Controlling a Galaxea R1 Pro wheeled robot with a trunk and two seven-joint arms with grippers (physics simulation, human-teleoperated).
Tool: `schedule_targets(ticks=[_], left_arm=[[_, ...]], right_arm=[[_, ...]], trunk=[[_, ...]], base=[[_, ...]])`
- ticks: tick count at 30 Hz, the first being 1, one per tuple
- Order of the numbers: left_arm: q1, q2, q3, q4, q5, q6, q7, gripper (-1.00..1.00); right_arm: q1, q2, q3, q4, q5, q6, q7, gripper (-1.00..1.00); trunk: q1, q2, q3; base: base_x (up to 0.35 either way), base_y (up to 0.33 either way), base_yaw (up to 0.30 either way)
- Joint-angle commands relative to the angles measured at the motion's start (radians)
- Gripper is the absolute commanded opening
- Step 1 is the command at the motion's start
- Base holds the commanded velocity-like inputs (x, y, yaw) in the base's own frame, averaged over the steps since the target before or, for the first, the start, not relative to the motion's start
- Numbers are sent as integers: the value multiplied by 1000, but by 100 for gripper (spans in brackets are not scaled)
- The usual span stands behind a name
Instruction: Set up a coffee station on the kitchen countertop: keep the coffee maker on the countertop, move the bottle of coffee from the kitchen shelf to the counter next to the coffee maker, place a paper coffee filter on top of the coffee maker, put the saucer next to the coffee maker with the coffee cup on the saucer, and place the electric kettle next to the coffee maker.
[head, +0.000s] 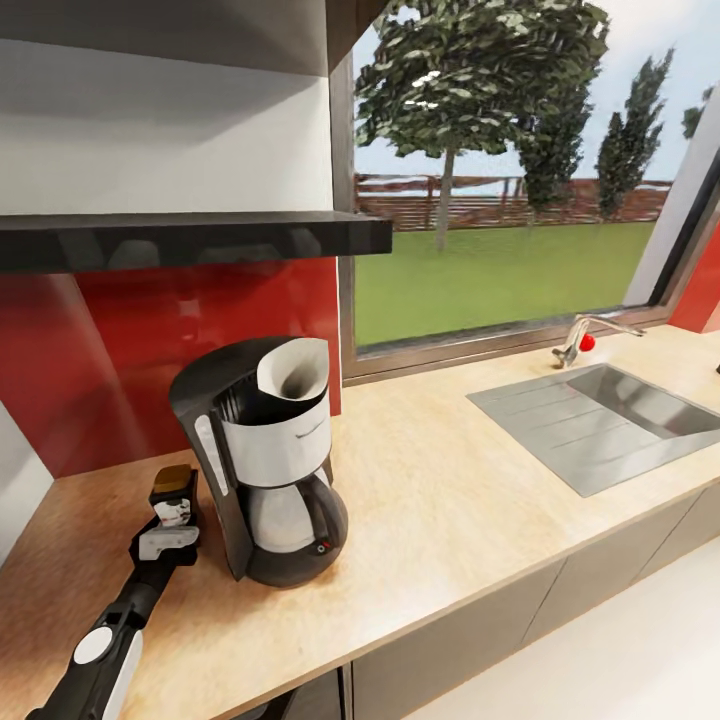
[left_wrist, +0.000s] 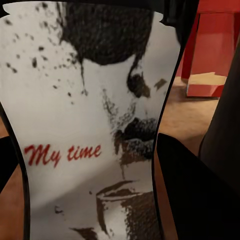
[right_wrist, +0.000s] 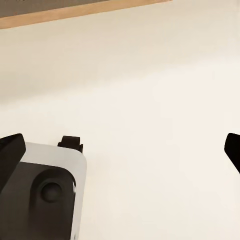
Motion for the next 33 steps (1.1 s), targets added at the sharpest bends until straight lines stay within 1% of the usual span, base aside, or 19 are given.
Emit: schedule_targets(ticks=[1,8,9,13,33], left_arm=[[-1,-1,2,21,-17,-5,-5,-100],[-2,-2,1,32,-17,-4,-5,-100],[-2,-2,1,35,-18,-4,-5,100],[-2,3,2,47,-17,-6,-5,100],[-2,4,2,49,-16,-8,-5,100]], right_arm=[[-1,0,-8,1,9,-3,-1,100],[-1,0,-8,1,9,-3,-1,100],[-1,0,-8,1,9,-3,-1,100],[-1,0,-8,1,9,-3,-1,100],[-1,0,-8,1,9,-3,-1,100]], trunk=[[1,-2,-2],[1,-2,-2],[1,-2,-2],[1,-2,-2],[1,-2,-2]], base=[[1,0,0],[0,0,0],[0,0,0],[0,0,0],[0,0,0]])
